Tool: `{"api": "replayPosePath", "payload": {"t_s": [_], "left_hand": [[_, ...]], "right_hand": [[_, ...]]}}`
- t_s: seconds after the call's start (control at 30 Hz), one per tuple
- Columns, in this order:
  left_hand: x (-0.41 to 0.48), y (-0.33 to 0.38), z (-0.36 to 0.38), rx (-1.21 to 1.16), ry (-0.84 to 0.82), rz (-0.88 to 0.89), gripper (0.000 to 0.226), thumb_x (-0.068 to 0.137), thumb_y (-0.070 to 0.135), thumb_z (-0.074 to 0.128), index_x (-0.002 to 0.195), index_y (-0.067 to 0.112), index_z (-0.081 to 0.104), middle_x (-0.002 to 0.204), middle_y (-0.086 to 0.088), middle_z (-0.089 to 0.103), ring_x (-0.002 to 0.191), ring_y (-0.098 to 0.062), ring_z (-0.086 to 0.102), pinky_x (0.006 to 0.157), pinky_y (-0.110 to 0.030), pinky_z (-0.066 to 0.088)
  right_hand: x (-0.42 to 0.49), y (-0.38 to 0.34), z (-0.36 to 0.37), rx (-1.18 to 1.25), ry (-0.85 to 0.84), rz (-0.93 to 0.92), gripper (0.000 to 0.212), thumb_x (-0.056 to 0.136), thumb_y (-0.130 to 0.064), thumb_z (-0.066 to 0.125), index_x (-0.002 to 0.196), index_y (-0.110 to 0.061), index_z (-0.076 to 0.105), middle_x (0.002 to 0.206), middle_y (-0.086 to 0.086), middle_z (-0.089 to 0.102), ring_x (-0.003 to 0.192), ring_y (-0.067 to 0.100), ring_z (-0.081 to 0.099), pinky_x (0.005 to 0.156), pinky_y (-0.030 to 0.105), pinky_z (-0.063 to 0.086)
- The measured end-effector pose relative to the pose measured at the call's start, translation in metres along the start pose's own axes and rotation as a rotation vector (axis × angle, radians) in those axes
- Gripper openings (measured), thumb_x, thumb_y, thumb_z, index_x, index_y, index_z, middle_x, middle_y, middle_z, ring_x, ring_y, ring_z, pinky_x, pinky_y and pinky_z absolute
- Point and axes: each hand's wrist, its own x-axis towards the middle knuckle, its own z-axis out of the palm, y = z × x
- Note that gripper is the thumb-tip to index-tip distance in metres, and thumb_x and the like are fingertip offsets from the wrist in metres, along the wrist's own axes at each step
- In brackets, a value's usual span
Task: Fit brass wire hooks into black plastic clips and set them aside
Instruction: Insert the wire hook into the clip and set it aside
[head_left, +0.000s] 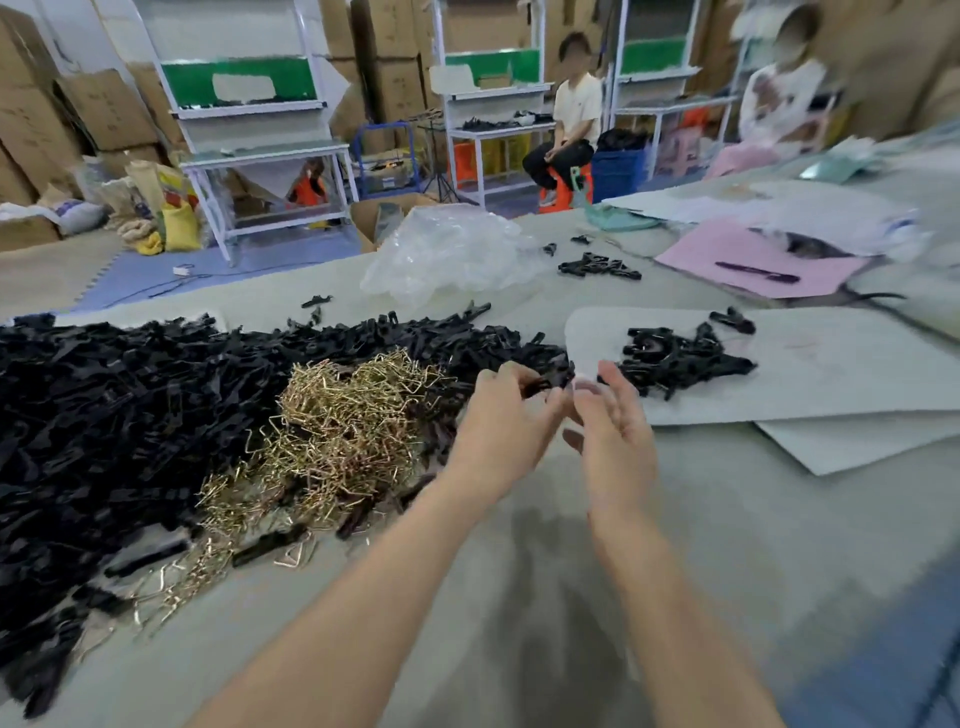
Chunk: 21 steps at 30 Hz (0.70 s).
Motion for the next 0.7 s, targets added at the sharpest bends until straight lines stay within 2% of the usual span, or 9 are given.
{"api": "replayPosePath", "payload": {"t_s": [0.03,0.1,0.17,0.23,0.3,0.4,0.5,0.6,0.7], "left_hand": [[0.012,0.009,0.02,0.026,-0.009,-0.007,0.042,0.091,0.043,0.059,0.125,0.019,0.057,0.119,-0.003,0.051,0.107,-0.021,0.056,0.09,-0.035,0.046],[0.032,0.024,0.054,0.021,-0.067,-0.003,0.041,0.095,0.037,0.058,0.129,0.015,0.053,0.126,-0.008,0.046,0.116,-0.027,0.051,0.1,-0.041,0.044],[0.048,0.034,0.079,-0.004,-0.122,0.018,0.04,0.098,0.027,0.057,0.134,0.011,0.051,0.136,-0.014,0.044,0.124,-0.032,0.047,0.106,-0.047,0.042],[0.055,0.041,0.093,-0.005,-0.129,0.047,0.042,0.099,0.019,0.056,0.139,0.013,0.047,0.142,-0.015,0.044,0.129,-0.034,0.044,0.107,-0.046,0.04],[0.053,0.043,0.091,-0.107,-0.13,0.032,0.039,0.1,0.02,0.053,0.139,0.019,0.049,0.142,-0.01,0.047,0.129,-0.031,0.046,0.104,-0.04,0.042],[0.033,0.032,0.064,-0.197,-0.135,0.1,0.044,0.092,0.029,0.049,0.134,0.017,0.054,0.136,-0.01,0.053,0.125,-0.032,0.051,0.104,-0.046,0.045],[0.01,-0.006,0.013,0.067,-0.019,0.184,0.041,0.096,0.028,0.055,0.135,0.016,0.053,0.126,-0.004,0.054,0.117,-0.021,0.051,0.104,-0.043,0.043],[-0.031,-0.058,-0.049,0.325,0.13,0.208,0.038,0.097,0.032,0.055,0.133,0.02,0.053,0.123,0.002,0.054,0.115,-0.016,0.048,0.102,-0.034,0.041],[-0.079,-0.107,-0.101,0.517,0.257,0.109,0.038,0.094,0.032,0.06,0.131,0.022,0.056,0.126,0.004,0.055,0.117,-0.018,0.049,0.101,-0.035,0.039]], "right_hand": [[0.004,-0.001,-0.005,-0.002,0.06,-0.022,0.038,0.1,-0.017,0.059,0.135,-0.032,0.055,0.125,-0.003,0.066,0.11,0.011,0.064,0.103,0.032,0.05],[0.012,-0.004,-0.014,-0.001,0.148,-0.064,0.036,0.102,-0.019,0.056,0.136,-0.031,0.053,0.13,-0.005,0.062,0.108,0.001,0.061,0.089,0.008,0.047],[0.018,-0.005,-0.021,-0.02,0.202,-0.074,0.041,0.103,-0.017,0.052,0.143,-0.025,0.049,0.136,-0.006,0.057,0.115,0.002,0.058,0.08,0.0,0.042],[0.02,-0.005,-0.026,-0.041,0.208,-0.085,0.045,0.102,-0.013,0.048,0.146,-0.023,0.046,0.137,-0.009,0.055,0.128,0.004,0.051,0.092,0.007,0.04],[0.018,-0.006,-0.025,-0.049,0.195,-0.111,0.044,0.101,-0.013,0.047,0.143,-0.025,0.048,0.136,-0.014,0.055,0.129,-0.001,0.048,0.101,0.015,0.038],[0.01,-0.006,-0.014,-0.065,0.167,-0.144,0.036,0.1,-0.016,0.049,0.131,-0.035,0.055,0.12,-0.021,0.062,0.107,-0.012,0.056,0.085,0.008,0.041],[-0.008,-0.001,0.007,-0.09,0.072,-0.133,0.032,0.098,-0.016,0.05,0.119,-0.038,0.058,0.1,-0.021,0.067,0.091,-0.005,0.063,0.078,0.012,0.045],[-0.038,0.012,0.041,-0.192,-0.101,-0.127,0.034,0.098,-0.016,0.05,0.119,-0.042,0.058,0.106,-0.018,0.064,0.091,0.002,0.063,0.081,0.023,0.05],[-0.07,0.026,0.08,-0.351,-0.278,-0.201,0.038,0.098,-0.015,0.049,0.122,-0.043,0.056,0.113,-0.02,0.059,0.098,0.002,0.059,0.089,0.028,0.05]]}}
